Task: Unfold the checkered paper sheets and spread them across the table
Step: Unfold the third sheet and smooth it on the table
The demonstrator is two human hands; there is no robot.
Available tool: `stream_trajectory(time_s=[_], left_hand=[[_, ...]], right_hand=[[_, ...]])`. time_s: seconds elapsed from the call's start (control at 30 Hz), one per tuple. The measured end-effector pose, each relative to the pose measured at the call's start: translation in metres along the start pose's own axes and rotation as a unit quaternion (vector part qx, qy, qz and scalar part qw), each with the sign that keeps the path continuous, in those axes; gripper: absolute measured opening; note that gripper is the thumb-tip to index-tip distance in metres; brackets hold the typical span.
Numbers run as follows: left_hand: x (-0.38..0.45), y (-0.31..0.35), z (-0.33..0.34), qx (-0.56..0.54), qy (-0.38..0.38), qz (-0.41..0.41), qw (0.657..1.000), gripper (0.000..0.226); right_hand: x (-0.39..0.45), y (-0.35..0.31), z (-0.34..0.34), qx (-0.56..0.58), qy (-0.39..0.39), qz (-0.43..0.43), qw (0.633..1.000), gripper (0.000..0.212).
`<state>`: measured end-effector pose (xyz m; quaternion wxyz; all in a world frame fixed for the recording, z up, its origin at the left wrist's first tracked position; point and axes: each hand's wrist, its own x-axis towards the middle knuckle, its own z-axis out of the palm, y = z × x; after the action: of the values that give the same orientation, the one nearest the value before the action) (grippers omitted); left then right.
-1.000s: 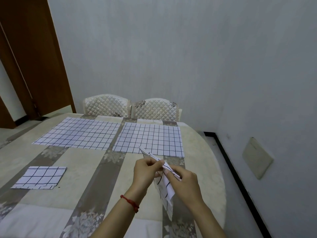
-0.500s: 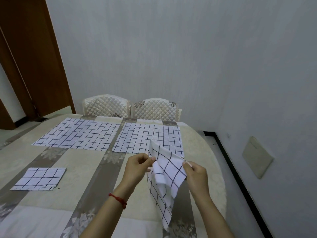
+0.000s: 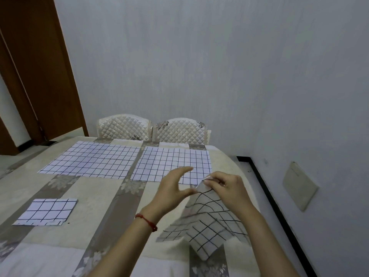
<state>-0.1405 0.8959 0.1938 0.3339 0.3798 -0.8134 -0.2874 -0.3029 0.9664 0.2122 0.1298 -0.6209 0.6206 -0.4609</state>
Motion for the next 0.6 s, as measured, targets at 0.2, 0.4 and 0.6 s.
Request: stream_trajectory(time_s=[0.2,0.4,0.6], left_hand=[[0.014,0.02,0.003,-0.11,-0.035,-0.013,0.993,0.022],[0.021,0.011,-0.013,-0.21,0.08,-0.064,0.972,0.019],[0.024,-0.001,-0.021,-0.221,0.137,-0.081,0.962,0.022]], right_hand=[[-0.01,-0.002,-0.016,0.027,0.03,0.019,0.999,0.007],[-0.039,0.034,-0.047,0.067,0.009,0.154,0.986,0.017],[-0.048,0.052,-0.048,0.124,0.068,0.181,0.973,0.023]])
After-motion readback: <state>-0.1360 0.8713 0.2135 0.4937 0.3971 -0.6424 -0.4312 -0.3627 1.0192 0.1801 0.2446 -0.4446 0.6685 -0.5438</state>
